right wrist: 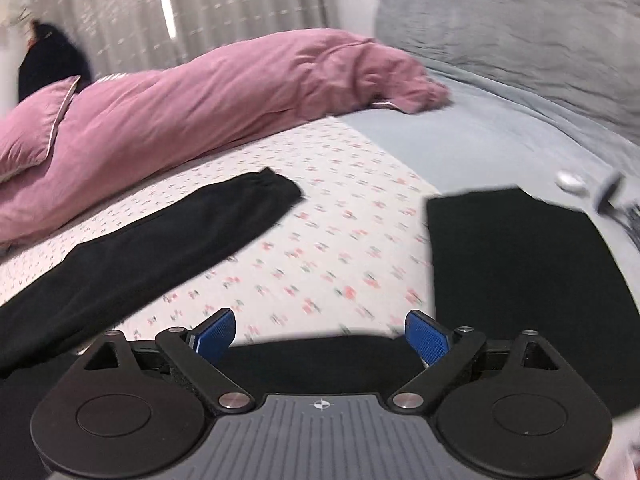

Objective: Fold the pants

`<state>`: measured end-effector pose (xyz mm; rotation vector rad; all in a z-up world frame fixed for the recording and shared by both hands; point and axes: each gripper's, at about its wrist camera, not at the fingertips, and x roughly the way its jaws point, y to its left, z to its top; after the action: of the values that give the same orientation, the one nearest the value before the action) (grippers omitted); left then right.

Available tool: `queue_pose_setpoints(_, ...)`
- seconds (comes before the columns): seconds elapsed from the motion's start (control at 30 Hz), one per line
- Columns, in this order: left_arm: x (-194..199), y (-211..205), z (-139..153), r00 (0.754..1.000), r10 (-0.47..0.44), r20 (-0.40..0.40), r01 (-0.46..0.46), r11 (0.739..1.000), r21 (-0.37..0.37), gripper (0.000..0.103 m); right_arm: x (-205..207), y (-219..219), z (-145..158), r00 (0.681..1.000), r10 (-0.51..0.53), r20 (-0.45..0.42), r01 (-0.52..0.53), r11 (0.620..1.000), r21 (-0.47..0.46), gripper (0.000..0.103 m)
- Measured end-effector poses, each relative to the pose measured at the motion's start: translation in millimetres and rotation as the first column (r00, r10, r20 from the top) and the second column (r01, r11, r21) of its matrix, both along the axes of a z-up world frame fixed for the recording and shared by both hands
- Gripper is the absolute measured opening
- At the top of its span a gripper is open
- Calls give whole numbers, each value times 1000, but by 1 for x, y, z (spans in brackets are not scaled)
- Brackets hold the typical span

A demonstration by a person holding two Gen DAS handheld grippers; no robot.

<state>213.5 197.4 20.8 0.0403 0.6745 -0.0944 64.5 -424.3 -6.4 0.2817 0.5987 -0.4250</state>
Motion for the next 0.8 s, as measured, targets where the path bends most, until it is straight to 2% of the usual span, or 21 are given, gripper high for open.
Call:
queue_pose_setpoints(0.17, 63, -28, -12, 997, -73, -11, 74, 990, 117, 96, 69, -10, -3, 997, 57, -44, -60, 995, -74, 95)
queue_pose_setpoints(0.3, 117, -39, -21, 989, -139, -40, 143, 981, 134, 96, 121, -18, -8, 996, 58, -63, -67, 987, -149, 95)
queue_pose_setpoints(0.43, 166, -52, -36, 979, -189, -77, 199, 967, 160, 95, 170, -34, -17, 998, 34, -59, -42, 989, -142, 95)
queue_pose_setpoints(0.67, 232, -59, -59, 959, -255, -126, 266, 961, 75, 92, 250, -44, -35, 998, 31, -63, -44, 976, -212, 94)
queue_pose_setpoints(0.8, 250, -65, -75, 938, -295, -184, 306, 952, 32, 75, 284, -47, -51, 996, 17, -92, -37, 977, -211, 91)
